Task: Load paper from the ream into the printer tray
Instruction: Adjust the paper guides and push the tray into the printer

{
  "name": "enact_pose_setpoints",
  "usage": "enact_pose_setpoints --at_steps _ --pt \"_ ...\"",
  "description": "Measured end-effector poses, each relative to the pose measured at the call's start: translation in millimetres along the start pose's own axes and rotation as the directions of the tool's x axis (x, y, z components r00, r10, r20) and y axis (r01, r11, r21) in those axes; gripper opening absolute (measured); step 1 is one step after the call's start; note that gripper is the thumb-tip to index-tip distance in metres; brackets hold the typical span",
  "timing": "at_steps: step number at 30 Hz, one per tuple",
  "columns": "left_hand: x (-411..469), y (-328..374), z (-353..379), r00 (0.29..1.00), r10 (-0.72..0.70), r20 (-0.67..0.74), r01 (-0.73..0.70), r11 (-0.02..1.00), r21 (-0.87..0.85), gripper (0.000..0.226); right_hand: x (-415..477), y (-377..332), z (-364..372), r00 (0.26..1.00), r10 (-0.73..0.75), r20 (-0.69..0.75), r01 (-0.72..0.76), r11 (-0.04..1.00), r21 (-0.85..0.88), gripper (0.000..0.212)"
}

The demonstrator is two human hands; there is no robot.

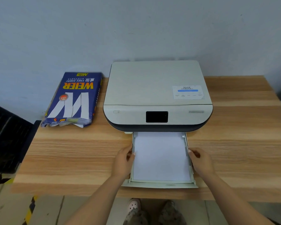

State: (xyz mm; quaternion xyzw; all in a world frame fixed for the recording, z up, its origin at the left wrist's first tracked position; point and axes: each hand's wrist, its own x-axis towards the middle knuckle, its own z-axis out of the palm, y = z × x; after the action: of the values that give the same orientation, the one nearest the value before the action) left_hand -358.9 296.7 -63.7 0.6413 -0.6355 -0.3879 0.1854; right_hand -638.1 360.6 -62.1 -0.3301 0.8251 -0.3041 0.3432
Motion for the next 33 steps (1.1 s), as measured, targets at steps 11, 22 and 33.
enact_pose_setpoints --at_steps 11,22,33 --pt "-3.6 -7.7 1.8 0.992 0.010 0.126 -0.002 0.998 -0.059 0.050 4.7 -3.9 -0.2 0.996 0.082 0.032 -0.083 0.996 0.025 0.025" --pt "-4.5 -6.8 -8.7 0.945 -0.021 0.325 -0.007 0.996 0.084 0.111 0.6 -13.7 -1.3 0.997 0.074 0.037 -0.073 0.997 -0.035 0.024" --pt "-38.5 -11.3 -10.2 0.898 -0.014 0.439 -0.124 0.951 0.284 0.142 -50.1 24.9 -12.8 0.931 -0.056 0.361 0.155 0.955 -0.253 0.119"
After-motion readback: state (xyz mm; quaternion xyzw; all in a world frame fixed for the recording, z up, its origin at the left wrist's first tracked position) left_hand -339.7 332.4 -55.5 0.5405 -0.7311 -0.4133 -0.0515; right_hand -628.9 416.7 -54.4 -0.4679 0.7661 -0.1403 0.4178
